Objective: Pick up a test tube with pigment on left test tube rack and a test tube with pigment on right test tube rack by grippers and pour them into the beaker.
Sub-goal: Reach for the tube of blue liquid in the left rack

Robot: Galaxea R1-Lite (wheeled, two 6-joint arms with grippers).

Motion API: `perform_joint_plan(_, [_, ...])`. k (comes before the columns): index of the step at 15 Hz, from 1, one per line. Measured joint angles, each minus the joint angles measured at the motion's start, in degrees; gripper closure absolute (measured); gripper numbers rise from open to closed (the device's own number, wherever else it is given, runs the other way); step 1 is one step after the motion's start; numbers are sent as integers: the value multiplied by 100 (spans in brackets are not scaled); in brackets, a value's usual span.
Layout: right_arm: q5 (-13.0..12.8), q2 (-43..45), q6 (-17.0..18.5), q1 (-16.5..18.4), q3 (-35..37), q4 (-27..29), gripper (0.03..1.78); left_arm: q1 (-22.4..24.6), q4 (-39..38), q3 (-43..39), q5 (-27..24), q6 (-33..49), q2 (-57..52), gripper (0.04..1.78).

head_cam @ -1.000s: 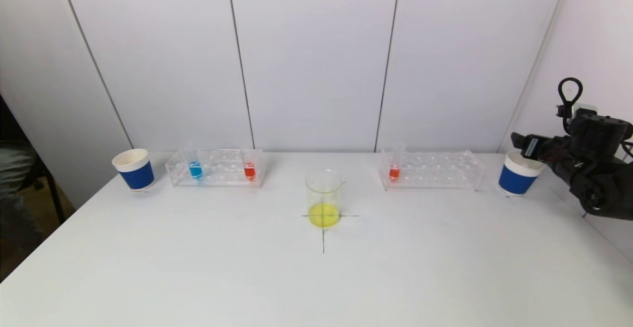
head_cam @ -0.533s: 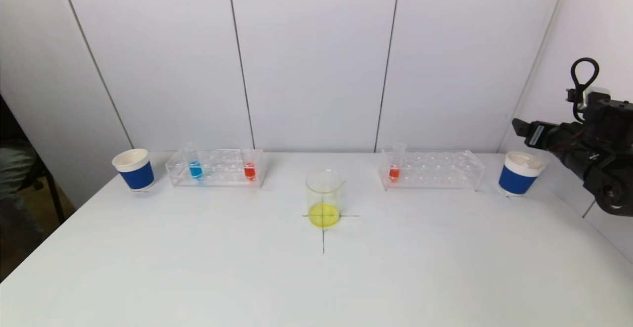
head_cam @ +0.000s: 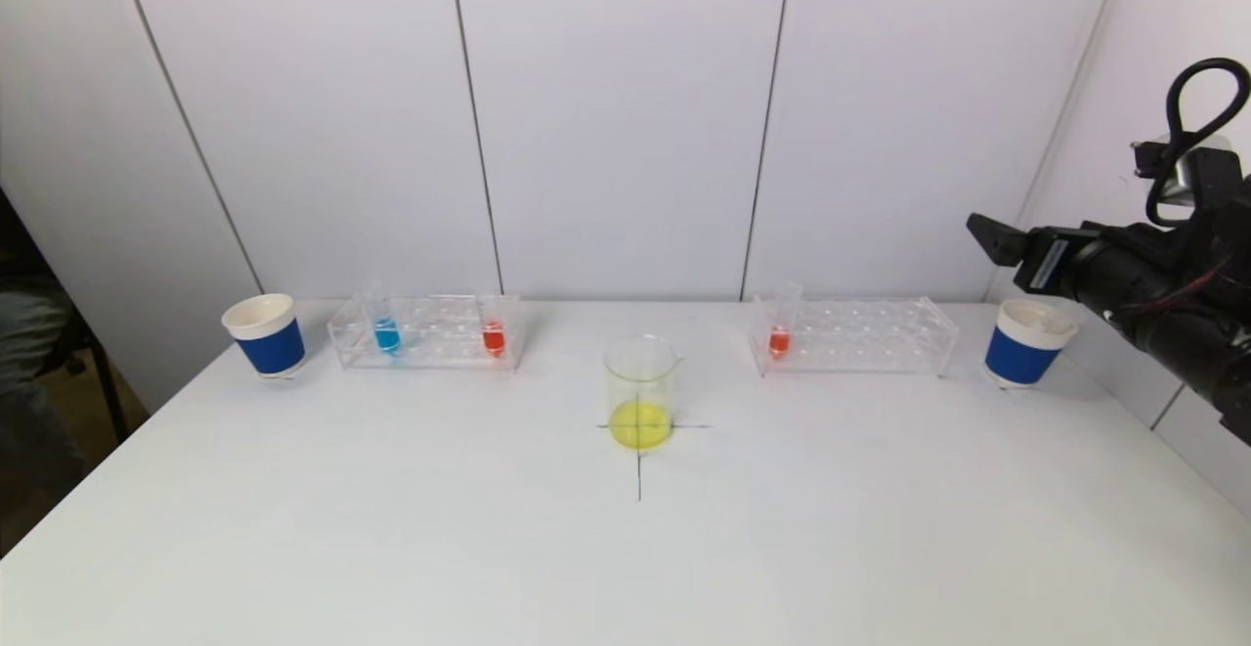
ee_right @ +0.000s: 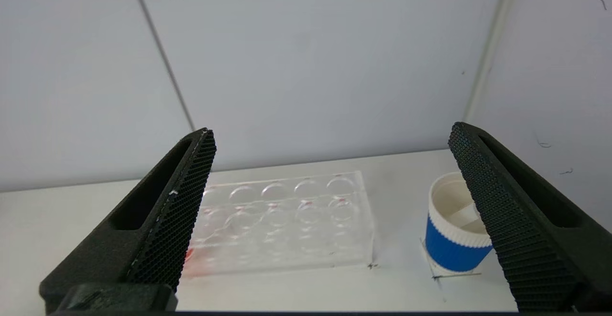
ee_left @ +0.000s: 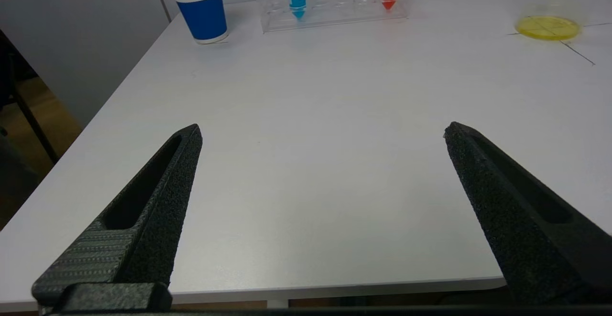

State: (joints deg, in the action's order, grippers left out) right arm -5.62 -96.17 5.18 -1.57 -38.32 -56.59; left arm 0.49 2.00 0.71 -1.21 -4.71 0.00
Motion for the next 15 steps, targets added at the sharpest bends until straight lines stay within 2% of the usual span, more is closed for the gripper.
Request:
perform_joint_plan(3, [-16,775,-15,-361,657,-7,4,0,0,0,-2,-2,0,5])
perform_joint_plan(5, [-24,1200,-34,-471,983,-2,4,2,1,0,-2,-2,0,5])
perform_joint_plan(10, [-99,2194,-55,-556,1679,12,4,2,0,0,-2,-2,0,5])
perform_joint_plan(15, [-57,3189,-149,-560,2619,45,4,0,1,0,-2,-2,0,5])
